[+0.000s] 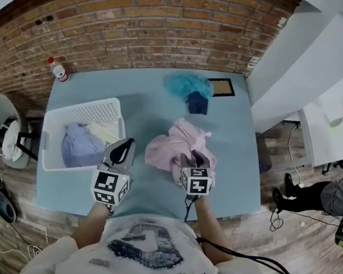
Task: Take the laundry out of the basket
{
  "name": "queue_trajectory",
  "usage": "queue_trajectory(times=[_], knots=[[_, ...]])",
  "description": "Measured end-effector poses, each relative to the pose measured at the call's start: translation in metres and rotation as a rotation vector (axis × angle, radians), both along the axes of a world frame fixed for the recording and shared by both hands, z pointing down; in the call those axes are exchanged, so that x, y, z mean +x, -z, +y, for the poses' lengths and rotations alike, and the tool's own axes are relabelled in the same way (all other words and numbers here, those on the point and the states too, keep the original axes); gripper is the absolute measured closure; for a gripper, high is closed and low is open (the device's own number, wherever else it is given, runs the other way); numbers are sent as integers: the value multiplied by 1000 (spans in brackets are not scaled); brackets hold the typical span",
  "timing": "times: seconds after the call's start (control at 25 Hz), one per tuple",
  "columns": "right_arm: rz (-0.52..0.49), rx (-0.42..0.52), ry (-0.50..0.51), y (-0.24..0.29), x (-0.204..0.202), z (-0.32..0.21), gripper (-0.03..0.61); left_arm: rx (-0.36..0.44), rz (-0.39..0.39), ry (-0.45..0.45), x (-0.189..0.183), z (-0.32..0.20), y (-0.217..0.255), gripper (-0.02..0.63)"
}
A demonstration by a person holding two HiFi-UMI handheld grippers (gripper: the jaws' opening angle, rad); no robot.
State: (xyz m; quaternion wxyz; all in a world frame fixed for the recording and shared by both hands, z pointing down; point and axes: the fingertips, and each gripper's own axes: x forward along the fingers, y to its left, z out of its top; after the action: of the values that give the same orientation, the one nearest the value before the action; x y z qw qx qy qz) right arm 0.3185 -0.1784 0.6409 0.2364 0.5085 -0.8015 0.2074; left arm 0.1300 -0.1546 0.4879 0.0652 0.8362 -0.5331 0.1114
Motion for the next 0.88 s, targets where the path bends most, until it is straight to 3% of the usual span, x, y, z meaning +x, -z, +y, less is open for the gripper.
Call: queue_trajectory(times=[0.56, 0.88], knots=[[1, 58, -28, 25, 3, 8, 350, -6, -1, -15, 4, 7, 0, 621], [-86, 151, -40, 72, -11, 17, 354, 4, 1, -21, -10, 16, 6, 621]])
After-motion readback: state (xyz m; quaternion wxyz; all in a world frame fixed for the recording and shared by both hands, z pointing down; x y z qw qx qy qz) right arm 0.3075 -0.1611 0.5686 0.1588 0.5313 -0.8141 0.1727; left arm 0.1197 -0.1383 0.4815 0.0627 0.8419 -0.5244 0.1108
